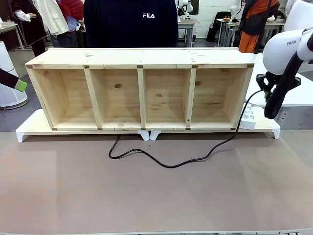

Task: Perform cable management.
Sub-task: Pull the grasped Power Cable to the location of the Power Strip.

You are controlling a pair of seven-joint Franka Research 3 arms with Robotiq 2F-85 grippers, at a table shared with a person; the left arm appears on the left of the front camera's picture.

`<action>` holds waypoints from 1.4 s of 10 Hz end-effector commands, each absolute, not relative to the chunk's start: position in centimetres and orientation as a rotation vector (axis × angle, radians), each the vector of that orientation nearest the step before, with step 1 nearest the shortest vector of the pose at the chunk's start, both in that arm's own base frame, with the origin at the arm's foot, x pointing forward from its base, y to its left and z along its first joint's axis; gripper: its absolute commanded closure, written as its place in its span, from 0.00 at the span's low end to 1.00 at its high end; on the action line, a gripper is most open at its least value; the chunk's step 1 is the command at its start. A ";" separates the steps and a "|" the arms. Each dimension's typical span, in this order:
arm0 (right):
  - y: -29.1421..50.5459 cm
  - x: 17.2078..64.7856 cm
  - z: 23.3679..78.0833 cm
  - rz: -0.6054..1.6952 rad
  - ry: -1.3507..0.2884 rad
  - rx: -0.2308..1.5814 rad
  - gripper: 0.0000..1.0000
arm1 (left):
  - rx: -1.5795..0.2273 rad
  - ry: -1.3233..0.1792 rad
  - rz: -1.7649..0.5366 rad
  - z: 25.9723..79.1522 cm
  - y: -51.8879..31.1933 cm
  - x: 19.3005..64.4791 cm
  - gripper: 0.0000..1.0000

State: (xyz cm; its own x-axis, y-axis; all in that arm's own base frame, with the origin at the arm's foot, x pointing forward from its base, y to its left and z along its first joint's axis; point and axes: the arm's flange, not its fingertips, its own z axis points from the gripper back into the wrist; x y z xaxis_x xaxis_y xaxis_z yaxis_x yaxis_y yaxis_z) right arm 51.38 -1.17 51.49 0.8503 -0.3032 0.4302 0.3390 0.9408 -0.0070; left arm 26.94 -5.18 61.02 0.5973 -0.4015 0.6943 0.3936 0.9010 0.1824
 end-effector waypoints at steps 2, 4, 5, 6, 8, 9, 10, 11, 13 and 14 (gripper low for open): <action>-1.3 53.8 52.0 -0.303 -0.464 -0.108 0.84 | 0.011 -0.814 -0.459 61.0 -5.2 27.1 0.00; -0.7 54.7 51.4 -0.278 -0.459 -0.068 0.84 | 0.011 -0.814 -0.459 61.0 -5.2 27.1 0.00; -0.5 55.2 51.0 -0.263 -0.461 -0.048 0.84 | 0.011 -0.814 -0.459 61.0 -5.2 27.1 0.00; -0.4 55.5 50.7 -0.246 -0.471 -0.031 0.84 | 0.011 -0.814 -0.459 61.0 -5.2 27.1 0.00; -0.5 55.6 50.4 -0.243 -0.481 -0.017 0.84 | 0.011 -0.814 -0.459 61.0 -5.2 27.1 0.00; -0.7 54.9 50.4 -0.268 -0.459 -0.073 0.84 | 0.011 -0.814 -0.459 61.0 -5.2 27.1 0.00; -0.7 54.9 50.4 -0.268 -0.459 -0.073 0.84 | 0.011 -0.814 -0.459 61.0 -5.2 27.1 0.00; -0.7 54.9 50.4 -0.268 -0.459 -0.073 0.84 | 0.011 -0.814 -0.459 61.0 -5.2 27.1 0.00; -0.7 54.9 50.4 -0.268 -0.459 -0.073 0.84 | 0.011 -0.814 -0.459 61.0 -5.2 27.1 0.00; -0.7 54.9 50.4 -0.268 -0.459 -0.073 0.84 | 0.011 -0.814 -0.459 61.0 -5.2 27.1 0.00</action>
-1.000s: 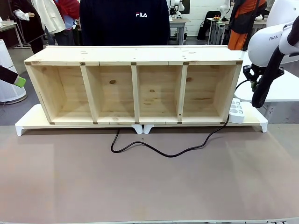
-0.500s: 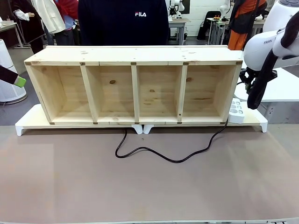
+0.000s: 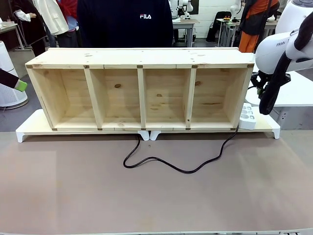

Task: Perform cable management.
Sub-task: Pull the grasped Power Cable to the location of the Power Strip, then release the Power Cable when the human grasps it.

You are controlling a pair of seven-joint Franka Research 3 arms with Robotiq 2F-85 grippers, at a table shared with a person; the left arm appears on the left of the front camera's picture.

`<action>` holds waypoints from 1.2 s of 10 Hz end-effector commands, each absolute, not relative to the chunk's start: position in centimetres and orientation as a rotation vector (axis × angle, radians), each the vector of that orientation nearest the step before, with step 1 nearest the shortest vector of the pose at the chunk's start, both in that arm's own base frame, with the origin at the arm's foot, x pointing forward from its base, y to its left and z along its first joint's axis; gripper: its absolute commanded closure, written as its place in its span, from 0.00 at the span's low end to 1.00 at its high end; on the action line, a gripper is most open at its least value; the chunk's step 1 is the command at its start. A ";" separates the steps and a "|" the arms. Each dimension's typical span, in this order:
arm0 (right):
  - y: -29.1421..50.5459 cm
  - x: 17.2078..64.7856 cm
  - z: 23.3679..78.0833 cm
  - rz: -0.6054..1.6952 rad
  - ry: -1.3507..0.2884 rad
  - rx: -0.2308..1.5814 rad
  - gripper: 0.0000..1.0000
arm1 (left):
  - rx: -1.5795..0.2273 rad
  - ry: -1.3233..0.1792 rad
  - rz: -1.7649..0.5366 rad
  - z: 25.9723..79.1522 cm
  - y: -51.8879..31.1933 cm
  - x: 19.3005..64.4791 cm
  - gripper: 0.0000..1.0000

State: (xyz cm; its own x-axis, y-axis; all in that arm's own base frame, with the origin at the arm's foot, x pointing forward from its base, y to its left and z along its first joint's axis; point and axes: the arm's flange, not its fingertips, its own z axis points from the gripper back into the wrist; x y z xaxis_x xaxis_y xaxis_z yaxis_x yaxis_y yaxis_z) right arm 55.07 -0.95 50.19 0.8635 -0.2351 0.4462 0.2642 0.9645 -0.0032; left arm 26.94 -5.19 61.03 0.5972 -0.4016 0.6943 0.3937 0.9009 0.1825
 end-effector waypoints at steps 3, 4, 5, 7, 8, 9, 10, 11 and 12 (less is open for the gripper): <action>-0.7 54.9 50.4 -0.268 -0.459 -0.073 0.84 | 0.011 -0.814 -0.459 61.0 -5.2 27.1 0.00; -0.7 54.9 50.4 -0.268 -0.459 -0.073 0.84 | 0.011 -0.814 -0.459 61.0 -5.2 27.1 0.00; -0.7 54.9 50.4 -0.268 -0.459 -0.073 0.84 | 0.011 -0.814 -0.459 61.0 -5.2 27.1 0.00; -0.7 54.9 50.4 -0.268 -0.459 -0.073 0.84 | 0.011 -0.814 -0.459 61.0 -5.2 27.1 0.00; -0.7 54.9 50.4 -0.268 -0.459 -0.073 0.84 | 0.011 -0.814 -0.459 61.0 -5.2 27.1 0.00; -0.7 54.9 50.4 -0.268 -0.459 -0.073 0.84 | 0.011 -0.814 -0.459 61.0 -5.2 27.1 0.00; -0.7 54.9 50.4 -0.268 -0.459 -0.073 0.84 | 0.011 -0.814 -0.459 61.0 -5.2 27.1 0.00; -0.7 54.9 50.4 -0.268 -0.459 -0.073 0.84 | 0.011 -0.814 -0.459 61.0 -5.2 27.1 0.00; -0.7 54.9 50.4 -0.268 -0.459 -0.073 0.84 | 0.011 -0.814 -0.459 61.0 -5.2 27.1 0.00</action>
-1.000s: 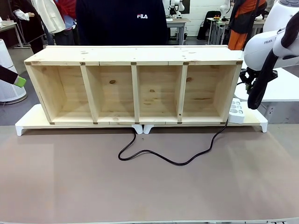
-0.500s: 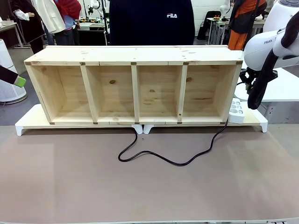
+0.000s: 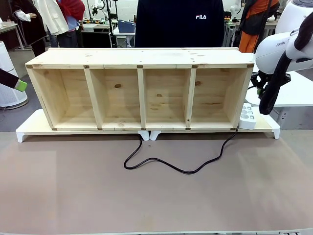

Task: Perform cable management.
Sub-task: Release the Power Cable when the human grasps it.

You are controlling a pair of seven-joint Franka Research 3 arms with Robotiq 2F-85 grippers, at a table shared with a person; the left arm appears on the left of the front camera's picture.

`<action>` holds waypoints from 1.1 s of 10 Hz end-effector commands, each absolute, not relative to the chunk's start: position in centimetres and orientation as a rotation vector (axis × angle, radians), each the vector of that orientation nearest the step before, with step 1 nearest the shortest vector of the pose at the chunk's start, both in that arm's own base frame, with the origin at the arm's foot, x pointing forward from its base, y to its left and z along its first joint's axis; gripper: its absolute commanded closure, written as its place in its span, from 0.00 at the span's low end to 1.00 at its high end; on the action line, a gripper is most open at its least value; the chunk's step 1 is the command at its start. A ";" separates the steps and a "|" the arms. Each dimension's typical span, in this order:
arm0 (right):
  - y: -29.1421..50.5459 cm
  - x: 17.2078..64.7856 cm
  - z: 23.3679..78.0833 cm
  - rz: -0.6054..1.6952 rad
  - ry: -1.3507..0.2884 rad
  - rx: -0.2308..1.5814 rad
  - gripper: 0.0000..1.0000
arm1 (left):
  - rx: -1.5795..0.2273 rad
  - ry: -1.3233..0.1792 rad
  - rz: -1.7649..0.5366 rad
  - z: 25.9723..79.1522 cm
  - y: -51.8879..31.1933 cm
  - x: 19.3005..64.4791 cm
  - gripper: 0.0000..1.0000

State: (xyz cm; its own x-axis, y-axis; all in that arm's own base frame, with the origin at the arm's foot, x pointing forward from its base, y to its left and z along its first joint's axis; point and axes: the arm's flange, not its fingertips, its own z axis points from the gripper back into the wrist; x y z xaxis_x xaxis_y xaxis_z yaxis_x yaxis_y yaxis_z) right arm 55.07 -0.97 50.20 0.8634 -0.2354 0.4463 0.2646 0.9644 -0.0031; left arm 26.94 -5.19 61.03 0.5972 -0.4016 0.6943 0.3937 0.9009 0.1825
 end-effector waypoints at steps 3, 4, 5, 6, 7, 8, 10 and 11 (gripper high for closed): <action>-0.7 54.9 50.4 -0.268 -0.459 -0.073 0.84 | 0.011 -0.814 -0.459 61.0 -5.2 27.1 0.00; -0.7 54.9 50.4 -0.268 -0.459 -0.073 0.84 | 0.011 -0.814 -0.459 61.0 -5.2 27.1 0.00; -0.7 54.9 50.4 -0.268 -0.459 -0.073 0.84 | 0.011 -0.814 -0.459 61.0 -5.2 27.1 0.00; -0.7 54.9 50.4 -0.268 -0.459 -0.073 0.84 | 0.011 -0.814 -0.459 61.0 -5.2 27.1 0.00; -0.7 54.9 50.4 -0.268 -0.459 -0.073 0.84 | 0.011 -0.814 -0.459 61.0 -5.2 27.1 0.00; -0.7 54.9 50.4 -0.268 -0.459 -0.073 0.84 | 0.011 -0.814 -0.459 61.0 -5.2 27.1 0.00; -0.7 54.9 50.4 -0.268 -0.459 -0.073 0.84 | 0.011 -0.814 -0.459 61.0 -5.2 27.1 0.00; -0.7 54.9 50.4 -0.268 -0.459 -0.073 0.84 | 0.011 -0.814 -0.459 61.0 -5.2 27.1 0.00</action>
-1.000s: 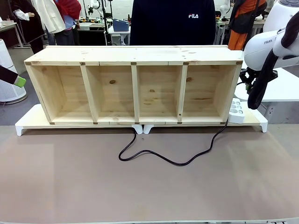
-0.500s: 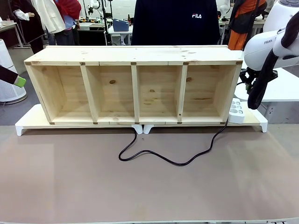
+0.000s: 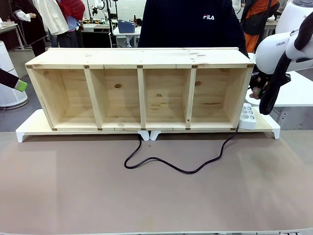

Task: Perform cable management.
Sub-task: Release the Power Cable when the human grasps it.

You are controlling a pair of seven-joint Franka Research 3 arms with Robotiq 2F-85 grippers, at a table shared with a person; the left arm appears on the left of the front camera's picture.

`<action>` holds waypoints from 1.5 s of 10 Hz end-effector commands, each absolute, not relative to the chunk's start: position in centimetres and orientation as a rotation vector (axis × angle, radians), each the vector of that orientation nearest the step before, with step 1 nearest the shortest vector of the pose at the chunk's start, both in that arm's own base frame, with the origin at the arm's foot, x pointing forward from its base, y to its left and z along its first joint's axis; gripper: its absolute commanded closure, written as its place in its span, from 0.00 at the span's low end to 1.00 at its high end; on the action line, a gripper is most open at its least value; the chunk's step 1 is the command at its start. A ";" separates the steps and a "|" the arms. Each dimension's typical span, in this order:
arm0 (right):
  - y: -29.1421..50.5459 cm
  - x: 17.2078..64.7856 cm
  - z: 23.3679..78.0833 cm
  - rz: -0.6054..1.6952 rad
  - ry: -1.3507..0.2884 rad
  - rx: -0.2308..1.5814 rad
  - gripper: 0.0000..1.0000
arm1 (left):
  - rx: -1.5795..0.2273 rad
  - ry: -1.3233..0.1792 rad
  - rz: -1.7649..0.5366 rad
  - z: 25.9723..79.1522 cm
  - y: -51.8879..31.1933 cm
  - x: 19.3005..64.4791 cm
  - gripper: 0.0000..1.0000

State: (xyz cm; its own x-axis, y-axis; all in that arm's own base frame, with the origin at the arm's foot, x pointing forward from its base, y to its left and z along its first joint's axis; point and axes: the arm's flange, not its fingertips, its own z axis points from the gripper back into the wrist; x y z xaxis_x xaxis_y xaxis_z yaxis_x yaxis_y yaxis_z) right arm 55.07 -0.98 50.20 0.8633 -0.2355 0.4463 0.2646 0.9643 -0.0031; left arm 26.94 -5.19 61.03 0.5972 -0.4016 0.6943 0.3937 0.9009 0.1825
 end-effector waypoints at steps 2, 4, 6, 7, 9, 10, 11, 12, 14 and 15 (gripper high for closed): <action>-0.7 54.9 50.4 -0.268 -0.459 -0.073 0.84 | 0.011 -0.814 -0.459 61.0 -5.2 27.1 0.00; -0.7 54.9 50.4 -0.268 -0.459 -0.073 0.84 | 0.011 -0.814 -0.459 61.0 -5.2 27.1 0.00; -0.7 54.9 50.4 -0.268 -0.459 -0.073 0.84 | 0.011 -0.814 -0.459 61.0 -5.2 27.1 0.00; -0.7 54.9 50.4 -0.268 -0.459 -0.073 0.84 | 0.011 -0.814 -0.459 61.0 -5.2 27.1 0.00; -1.0 55.0 50.4 -0.276 -0.459 -0.061 0.84 | 0.011 -0.814 -0.459 61.0 -5.2 27.1 0.00; -1.1 55.0 50.5 -0.280 -0.435 -0.068 0.64 | 0.011 -0.814 -0.459 61.0 -5.2 27.1 0.00; -1.1 54.8 50.7 -0.292 -0.423 -0.078 0.64 | 0.011 -0.814 -0.459 61.0 -5.2 27.1 0.00; -1.1 54.9 50.7 -0.292 -0.419 -0.078 0.44 | 0.011 -0.814 -0.459 61.0 -5.2 27.1 0.00; -1.0 54.9 50.8 -0.297 -0.442 -0.084 0.24 | 0.011 -0.814 -0.459 61.0 -5.2 27.1 0.00; -1.0 54.7 50.9 -0.301 -0.477 -0.077 0.24 | 0.011 -0.814 -0.459 61.0 -5.2 27.1 0.00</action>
